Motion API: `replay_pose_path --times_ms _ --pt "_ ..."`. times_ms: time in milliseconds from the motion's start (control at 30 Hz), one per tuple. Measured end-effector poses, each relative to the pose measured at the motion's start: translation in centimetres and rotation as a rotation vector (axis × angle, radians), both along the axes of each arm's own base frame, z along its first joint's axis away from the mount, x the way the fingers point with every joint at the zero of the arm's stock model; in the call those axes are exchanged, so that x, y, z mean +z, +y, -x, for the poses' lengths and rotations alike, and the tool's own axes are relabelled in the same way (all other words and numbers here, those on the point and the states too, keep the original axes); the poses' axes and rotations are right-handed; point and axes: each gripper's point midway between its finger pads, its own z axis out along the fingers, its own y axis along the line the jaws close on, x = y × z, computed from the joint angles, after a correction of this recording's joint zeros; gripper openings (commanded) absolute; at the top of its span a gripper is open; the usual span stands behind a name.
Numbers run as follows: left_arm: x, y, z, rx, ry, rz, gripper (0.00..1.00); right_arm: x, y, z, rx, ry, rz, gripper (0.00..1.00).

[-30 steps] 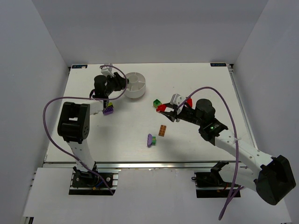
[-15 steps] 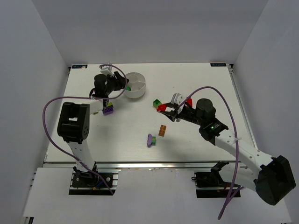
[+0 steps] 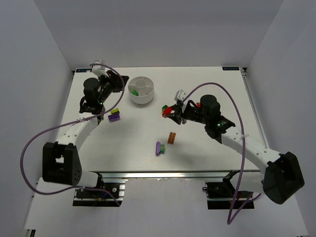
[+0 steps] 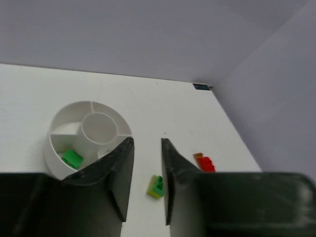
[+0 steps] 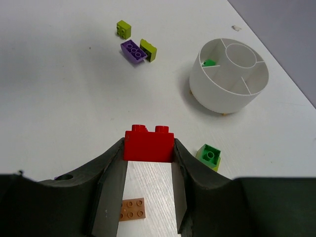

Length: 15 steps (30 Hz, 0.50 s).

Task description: Sort the legos into containers by color

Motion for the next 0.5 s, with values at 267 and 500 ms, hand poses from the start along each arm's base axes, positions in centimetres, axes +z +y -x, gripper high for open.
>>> replay_pose_path --times_ms 267,500 --pt "-0.4 2.2 6.2 0.068 -0.027 -0.055 0.82 2.7 4.1 -5.4 0.01 0.057 0.023 0.0" --pt "1.4 3.7 8.2 0.132 -0.105 -0.1 0.83 2.5 8.6 -11.5 0.017 0.096 0.039 0.0"
